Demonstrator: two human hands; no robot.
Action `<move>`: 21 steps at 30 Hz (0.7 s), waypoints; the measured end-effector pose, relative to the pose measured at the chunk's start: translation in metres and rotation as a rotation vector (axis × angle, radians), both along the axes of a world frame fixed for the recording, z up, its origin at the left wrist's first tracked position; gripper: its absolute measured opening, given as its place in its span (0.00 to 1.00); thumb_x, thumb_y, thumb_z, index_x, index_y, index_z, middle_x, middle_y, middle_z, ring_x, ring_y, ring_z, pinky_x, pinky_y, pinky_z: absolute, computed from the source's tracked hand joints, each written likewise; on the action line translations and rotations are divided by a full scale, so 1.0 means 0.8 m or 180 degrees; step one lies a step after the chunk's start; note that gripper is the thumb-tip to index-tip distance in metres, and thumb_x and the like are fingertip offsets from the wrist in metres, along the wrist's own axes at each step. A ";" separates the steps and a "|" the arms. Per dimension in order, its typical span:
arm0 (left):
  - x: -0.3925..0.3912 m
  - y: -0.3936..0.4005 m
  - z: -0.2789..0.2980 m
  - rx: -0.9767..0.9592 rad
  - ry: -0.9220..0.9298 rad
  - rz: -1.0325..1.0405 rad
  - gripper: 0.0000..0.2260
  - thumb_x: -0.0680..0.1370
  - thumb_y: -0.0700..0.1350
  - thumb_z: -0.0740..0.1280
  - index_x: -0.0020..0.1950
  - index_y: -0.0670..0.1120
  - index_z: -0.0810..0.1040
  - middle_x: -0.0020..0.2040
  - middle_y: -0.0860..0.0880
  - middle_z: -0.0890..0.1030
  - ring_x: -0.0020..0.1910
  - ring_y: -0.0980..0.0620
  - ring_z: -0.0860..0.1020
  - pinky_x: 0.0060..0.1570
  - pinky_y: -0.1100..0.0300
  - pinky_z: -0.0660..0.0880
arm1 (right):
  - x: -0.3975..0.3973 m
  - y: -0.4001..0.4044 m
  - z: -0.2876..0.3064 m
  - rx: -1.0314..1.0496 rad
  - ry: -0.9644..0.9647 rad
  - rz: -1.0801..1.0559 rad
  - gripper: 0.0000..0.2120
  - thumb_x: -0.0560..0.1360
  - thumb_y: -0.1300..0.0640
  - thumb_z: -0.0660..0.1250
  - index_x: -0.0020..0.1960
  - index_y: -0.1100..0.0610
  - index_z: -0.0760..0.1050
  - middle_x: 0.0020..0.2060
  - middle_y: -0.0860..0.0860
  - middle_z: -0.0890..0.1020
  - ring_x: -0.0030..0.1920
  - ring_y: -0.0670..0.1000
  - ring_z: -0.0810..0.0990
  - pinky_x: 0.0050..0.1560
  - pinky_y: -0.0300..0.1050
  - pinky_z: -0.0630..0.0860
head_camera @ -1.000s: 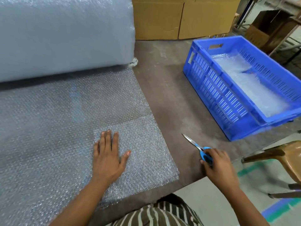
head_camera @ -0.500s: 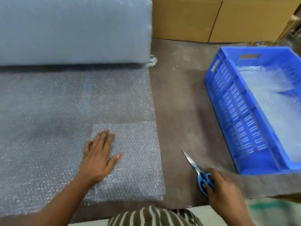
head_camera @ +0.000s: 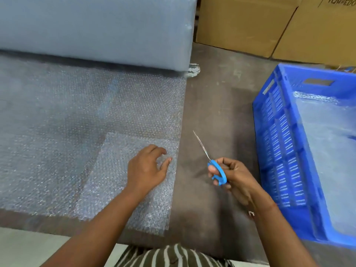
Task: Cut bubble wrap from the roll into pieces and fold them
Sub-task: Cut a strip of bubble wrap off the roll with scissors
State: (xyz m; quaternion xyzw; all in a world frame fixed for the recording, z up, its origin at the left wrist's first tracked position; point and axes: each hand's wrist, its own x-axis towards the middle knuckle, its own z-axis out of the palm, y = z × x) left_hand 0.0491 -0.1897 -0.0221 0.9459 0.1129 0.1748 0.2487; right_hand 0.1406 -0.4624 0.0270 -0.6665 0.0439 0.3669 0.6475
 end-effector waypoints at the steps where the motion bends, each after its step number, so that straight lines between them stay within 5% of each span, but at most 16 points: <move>1: 0.008 -0.015 0.002 -0.0129 0.0082 0.0094 0.10 0.78 0.56 0.77 0.55 0.53 0.86 0.49 0.57 0.83 0.46 0.52 0.83 0.39 0.57 0.78 | 0.014 0.008 -0.001 -0.0083 -0.0085 0.0135 0.22 0.65 0.53 0.86 0.48 0.62 0.78 0.37 0.60 0.83 0.27 0.51 0.78 0.21 0.36 0.61; 5: 0.040 -0.043 0.005 -0.0226 0.0469 0.0411 0.12 0.75 0.59 0.79 0.52 0.54 0.86 0.46 0.55 0.84 0.46 0.47 0.84 0.43 0.52 0.80 | 0.059 0.035 0.005 -0.0394 -0.0319 0.0625 0.29 0.59 0.47 0.88 0.47 0.62 0.77 0.33 0.60 0.80 0.25 0.50 0.74 0.23 0.37 0.56; 9: 0.055 -0.041 0.001 -0.0177 0.0821 0.0656 0.13 0.77 0.60 0.76 0.55 0.54 0.85 0.50 0.54 0.85 0.52 0.47 0.84 0.50 0.52 0.80 | 0.095 0.047 0.005 -0.0565 -0.0348 0.0821 0.29 0.58 0.43 0.86 0.44 0.64 0.80 0.33 0.62 0.79 0.23 0.50 0.73 0.26 0.37 0.64; 14: 0.055 -0.040 -0.010 -0.0157 0.0854 0.0825 0.13 0.78 0.61 0.75 0.55 0.54 0.86 0.51 0.53 0.86 0.52 0.47 0.84 0.50 0.51 0.81 | 0.129 0.042 -0.009 -0.0509 -0.0129 0.1026 0.26 0.52 0.39 0.89 0.30 0.57 0.81 0.26 0.60 0.76 0.22 0.54 0.69 0.28 0.42 0.68; 21: 0.056 -0.045 -0.015 -0.0147 0.0764 0.0922 0.15 0.76 0.64 0.76 0.54 0.54 0.86 0.49 0.54 0.85 0.51 0.48 0.83 0.48 0.50 0.81 | 0.156 0.044 -0.018 -0.0519 -0.0092 0.1058 0.36 0.44 0.40 0.92 0.32 0.62 0.76 0.26 0.61 0.75 0.19 0.53 0.68 0.25 0.41 0.68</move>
